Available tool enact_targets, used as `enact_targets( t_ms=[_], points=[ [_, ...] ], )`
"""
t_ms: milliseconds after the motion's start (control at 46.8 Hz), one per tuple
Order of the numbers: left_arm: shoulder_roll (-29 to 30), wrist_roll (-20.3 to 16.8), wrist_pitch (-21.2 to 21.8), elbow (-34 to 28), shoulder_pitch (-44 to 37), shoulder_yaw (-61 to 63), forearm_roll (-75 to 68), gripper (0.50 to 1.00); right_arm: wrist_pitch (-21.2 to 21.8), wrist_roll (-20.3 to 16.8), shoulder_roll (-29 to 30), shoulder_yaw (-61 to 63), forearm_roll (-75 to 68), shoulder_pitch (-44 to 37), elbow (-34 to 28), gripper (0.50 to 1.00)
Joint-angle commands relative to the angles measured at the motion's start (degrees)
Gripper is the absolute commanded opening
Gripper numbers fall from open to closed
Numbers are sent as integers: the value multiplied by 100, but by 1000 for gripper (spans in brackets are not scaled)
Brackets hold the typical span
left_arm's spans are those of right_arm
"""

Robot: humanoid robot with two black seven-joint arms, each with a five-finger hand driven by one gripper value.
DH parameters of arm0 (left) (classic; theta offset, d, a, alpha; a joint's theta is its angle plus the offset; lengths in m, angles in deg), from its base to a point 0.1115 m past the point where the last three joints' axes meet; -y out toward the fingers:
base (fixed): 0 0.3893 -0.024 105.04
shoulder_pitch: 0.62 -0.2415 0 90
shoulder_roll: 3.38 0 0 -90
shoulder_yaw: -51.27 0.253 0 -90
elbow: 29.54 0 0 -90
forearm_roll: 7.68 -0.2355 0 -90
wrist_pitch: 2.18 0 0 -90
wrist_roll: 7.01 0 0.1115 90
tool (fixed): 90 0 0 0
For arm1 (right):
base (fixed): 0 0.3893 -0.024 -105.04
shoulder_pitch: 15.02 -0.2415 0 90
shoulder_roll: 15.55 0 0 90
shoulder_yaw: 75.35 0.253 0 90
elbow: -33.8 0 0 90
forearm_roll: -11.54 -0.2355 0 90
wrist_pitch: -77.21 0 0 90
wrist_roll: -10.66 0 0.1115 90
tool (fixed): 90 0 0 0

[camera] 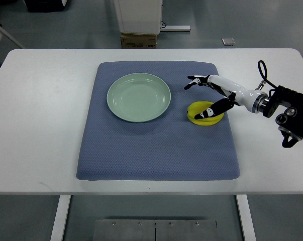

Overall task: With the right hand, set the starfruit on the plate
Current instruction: 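Reach the right hand down over the yellow starfruit, then close the right hand fingers around the starfruit, then lift the starfruit and carry it over the green plate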

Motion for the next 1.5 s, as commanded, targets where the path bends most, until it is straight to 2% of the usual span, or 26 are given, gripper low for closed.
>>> enact_targets(
  t_ms=[0,150,406,705,876,1026,1132,1346,1474],
  points=[
    [0,0,-2,0,0,0,-6,1000,-15,-7,12,-16,165,-12,-5,998],
    [0,0,-2,0,0,0,3,1000,-121,-16,47,-25,411,-4,-5,993],
    [0,0,-2,0,0,0,3,1000,-604,-16,73,-526,499,-83,30,995],
    [0,0,-2,0,0,0,-6,1000,-894,-60,205,-675,517,-74,258,993],
    [0,0,-2,0,0,0,-6,1000,-956,-51,214,-799,517,-74,346,975],
    [0,0,-2,0,0,0,-6,1000,-965,-42,266,-930,517,-74,487,908],
    [0,0,-2,0,0,0,3,1000,-973,-51,346,-1018,517,-56,601,805],
    [0,0,-2,0,0,0,3,1000,-973,-60,363,-1010,499,-47,821,508],
    [0,0,-2,0,0,0,3,1000,-956,-60,319,-992,455,-91,821,500]
  ],
)
